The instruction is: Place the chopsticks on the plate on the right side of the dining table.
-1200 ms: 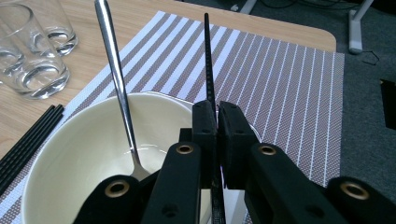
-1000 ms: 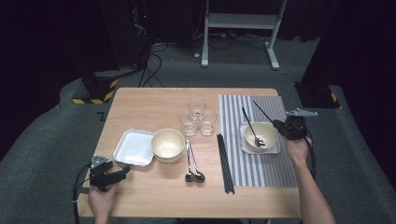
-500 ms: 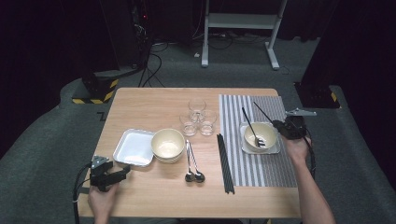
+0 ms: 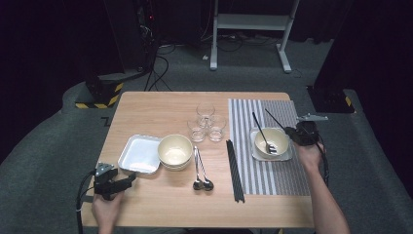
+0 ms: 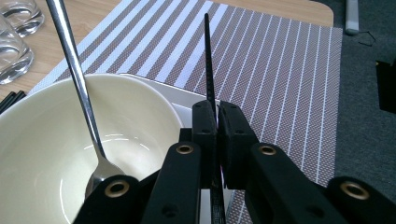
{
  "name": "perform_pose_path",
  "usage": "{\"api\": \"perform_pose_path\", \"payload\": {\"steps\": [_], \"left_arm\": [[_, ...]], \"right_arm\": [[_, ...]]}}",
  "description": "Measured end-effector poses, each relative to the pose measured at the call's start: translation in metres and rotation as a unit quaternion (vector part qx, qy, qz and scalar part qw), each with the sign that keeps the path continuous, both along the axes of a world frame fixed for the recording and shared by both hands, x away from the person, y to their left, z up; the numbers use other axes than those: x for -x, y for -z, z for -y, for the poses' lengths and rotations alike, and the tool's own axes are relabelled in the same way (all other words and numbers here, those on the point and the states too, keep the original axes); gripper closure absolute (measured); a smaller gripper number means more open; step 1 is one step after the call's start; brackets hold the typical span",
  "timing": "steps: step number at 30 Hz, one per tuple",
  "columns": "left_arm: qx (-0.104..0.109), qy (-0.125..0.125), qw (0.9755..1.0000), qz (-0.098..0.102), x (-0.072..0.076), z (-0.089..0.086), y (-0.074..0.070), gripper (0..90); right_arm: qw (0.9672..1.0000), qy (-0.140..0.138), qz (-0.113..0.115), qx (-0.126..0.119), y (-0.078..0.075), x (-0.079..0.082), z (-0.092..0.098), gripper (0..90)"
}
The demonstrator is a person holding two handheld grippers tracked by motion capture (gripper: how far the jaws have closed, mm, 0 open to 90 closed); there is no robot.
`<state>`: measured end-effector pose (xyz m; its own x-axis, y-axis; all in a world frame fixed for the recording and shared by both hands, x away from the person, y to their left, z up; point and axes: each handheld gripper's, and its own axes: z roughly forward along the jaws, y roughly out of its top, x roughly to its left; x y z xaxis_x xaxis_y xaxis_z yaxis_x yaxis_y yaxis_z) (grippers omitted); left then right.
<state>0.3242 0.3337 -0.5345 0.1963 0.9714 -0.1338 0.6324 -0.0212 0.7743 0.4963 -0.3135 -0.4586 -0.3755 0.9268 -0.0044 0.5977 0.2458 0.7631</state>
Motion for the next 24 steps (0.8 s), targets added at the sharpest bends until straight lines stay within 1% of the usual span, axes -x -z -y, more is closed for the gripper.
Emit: {"api": "perform_pose_path", "payload": {"steps": [7, 10, 24], "left_arm": [[0.0, 0.0, 1.0, 0.0, 0.0, 0.0, 0.0, 18.9], [0.0, 0.0, 1.0, 0.0, 0.0, 0.0, 0.0, 18.9], [0.0, -0.001, 1.0, 0.0, 0.0, 0.0, 0.0, 19.1]], "right_arm": [[1.0, 0.004, -0.002, -0.006, 0.005, -0.004, 0.001, 85.7], [1.0, 0.004, -0.006, -0.004, 0.007, -0.005, 0.001, 85.7], [0.9999, 0.003, -0.013, -0.002, 0.011, -0.009, 0.003, 85.7]]}}
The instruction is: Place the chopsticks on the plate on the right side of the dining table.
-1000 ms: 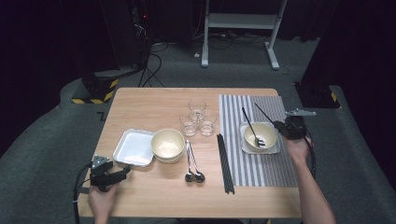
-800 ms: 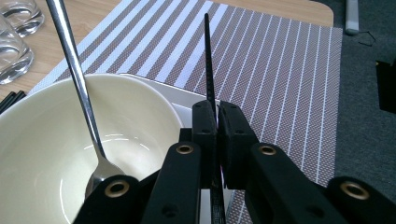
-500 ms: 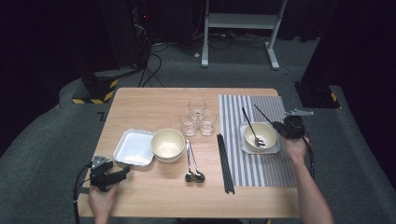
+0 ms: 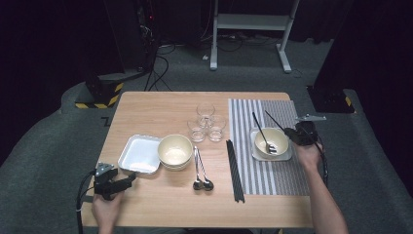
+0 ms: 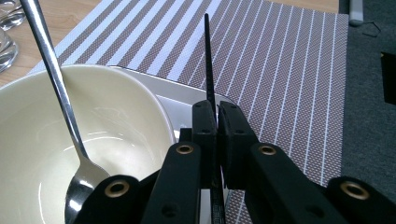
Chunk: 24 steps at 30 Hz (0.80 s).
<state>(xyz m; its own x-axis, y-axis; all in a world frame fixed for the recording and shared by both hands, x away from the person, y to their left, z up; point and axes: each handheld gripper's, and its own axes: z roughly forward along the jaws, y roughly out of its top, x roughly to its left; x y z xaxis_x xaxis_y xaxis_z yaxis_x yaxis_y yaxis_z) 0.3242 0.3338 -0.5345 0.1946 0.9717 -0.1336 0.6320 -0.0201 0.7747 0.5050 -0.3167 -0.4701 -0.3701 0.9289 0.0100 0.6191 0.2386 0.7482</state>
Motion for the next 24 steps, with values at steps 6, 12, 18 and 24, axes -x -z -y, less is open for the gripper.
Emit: {"api": "perform_pose_path", "payload": {"steps": [6, 12, 18, 24], "left_arm": [[-0.004, 0.001, 1.0, -0.001, 0.0, 0.0, 0.0, 19.2], [-0.001, -0.002, 1.0, 0.0, 0.0, 0.0, 0.0, 19.3], [-0.002, -0.002, 1.0, 0.0, 0.0, 0.0, 0.0, 19.3], [-0.003, -0.002, 1.0, -0.001, 0.0, 0.001, 0.0, 19.3]], "right_arm": [[1.0, -0.004, -0.004, 0.001, 0.002, -0.001, 0.001, 85.7], [1.0, -0.002, -0.008, 0.0, 0.004, -0.002, 0.006, 85.7], [0.9999, -0.004, -0.015, -0.002, 0.009, -0.002, 0.007, 85.7], [0.9997, -0.008, -0.021, 0.0, 0.012, -0.003, 0.008, 85.7]]}}
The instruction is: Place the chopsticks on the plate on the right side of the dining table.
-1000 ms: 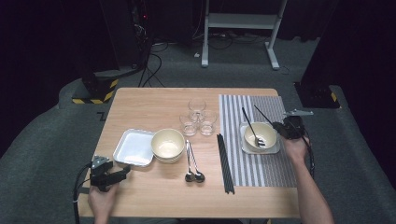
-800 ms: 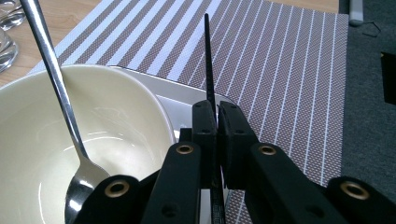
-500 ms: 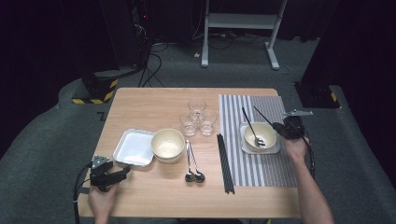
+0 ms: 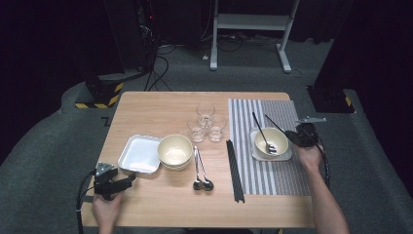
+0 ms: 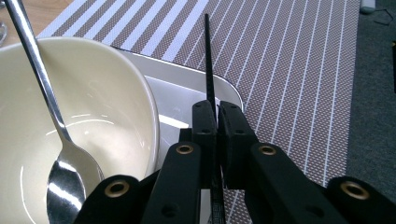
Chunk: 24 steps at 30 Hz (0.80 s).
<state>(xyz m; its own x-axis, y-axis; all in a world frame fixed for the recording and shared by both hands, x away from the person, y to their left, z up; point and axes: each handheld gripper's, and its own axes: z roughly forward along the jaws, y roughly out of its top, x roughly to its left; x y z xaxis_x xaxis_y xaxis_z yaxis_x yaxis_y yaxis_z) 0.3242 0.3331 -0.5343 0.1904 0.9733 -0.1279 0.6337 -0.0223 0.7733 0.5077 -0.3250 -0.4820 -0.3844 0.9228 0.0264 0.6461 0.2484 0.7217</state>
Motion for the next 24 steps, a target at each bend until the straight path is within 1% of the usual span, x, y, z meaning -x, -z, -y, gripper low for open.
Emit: {"api": "perform_pose_path", "payload": {"steps": [7, 14, 24], "left_arm": [[-0.004, 0.001, 1.0, -0.001, 0.0, 0.0, 0.0, 19.3], [-0.003, 0.001, 1.0, -0.001, 0.0, 0.0, 0.0, 19.3], [-0.003, 0.001, 1.0, -0.001, 0.0, 0.0, 0.0, 19.3]], "right_arm": [[1.0, -0.004, -0.009, 0.001, 0.004, -0.001, 0.0, 85.7], [0.9998, -0.009, -0.018, 0.004, 0.008, -0.002, 0.001, 85.7], [0.9997, -0.013, -0.022, 0.007, 0.011, -0.004, 0.001, 85.7]]}}
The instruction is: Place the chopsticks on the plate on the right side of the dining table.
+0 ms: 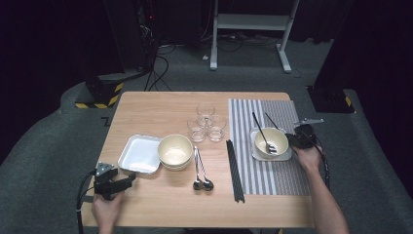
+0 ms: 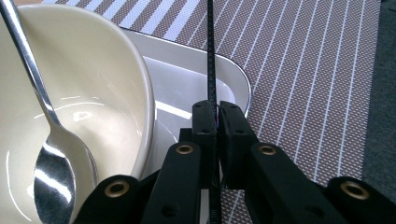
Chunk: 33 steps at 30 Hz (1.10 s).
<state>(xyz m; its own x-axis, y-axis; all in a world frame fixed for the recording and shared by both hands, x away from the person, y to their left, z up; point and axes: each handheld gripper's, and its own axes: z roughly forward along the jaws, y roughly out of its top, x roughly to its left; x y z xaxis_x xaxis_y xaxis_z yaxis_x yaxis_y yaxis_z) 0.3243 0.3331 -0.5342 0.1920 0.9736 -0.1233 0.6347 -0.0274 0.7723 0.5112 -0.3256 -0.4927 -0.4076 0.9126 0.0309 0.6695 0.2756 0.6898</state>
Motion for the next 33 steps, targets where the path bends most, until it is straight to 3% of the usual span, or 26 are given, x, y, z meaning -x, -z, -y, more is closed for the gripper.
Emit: {"api": "perform_pose_path", "payload": {"steps": [16, 22, 24, 33], "left_arm": [[0.002, -0.001, 1.0, 0.001, -0.0002, 0.0001, 0.0001, 19.3], [-0.001, 0.0, 1.0, 0.0, -0.0002, 0.0001, 0.0, 19.4], [0.002, -0.002, 1.0, 0.001, -0.0004, 0.0002, 0.0001, 19.4], [0.002, -0.002, 1.0, 0.001, -0.0005, 0.0001, 0.0001, 19.3]], "right_arm": [[1.0, -0.008, -0.004, -0.003, 0.0024, -0.0016, -0.0001, 85.7], [0.9999, -0.008, -0.005, -0.008, 0.0027, -0.0014, 0.0014, 85.0], [0.9997, -0.009, 0.002, -0.022, 0.001, -0.0006, 0.0015, 84.6], [0.9998, -0.013, -0.002, -0.014, 0.0026, -0.0003, 0.0022, 84.6]]}}
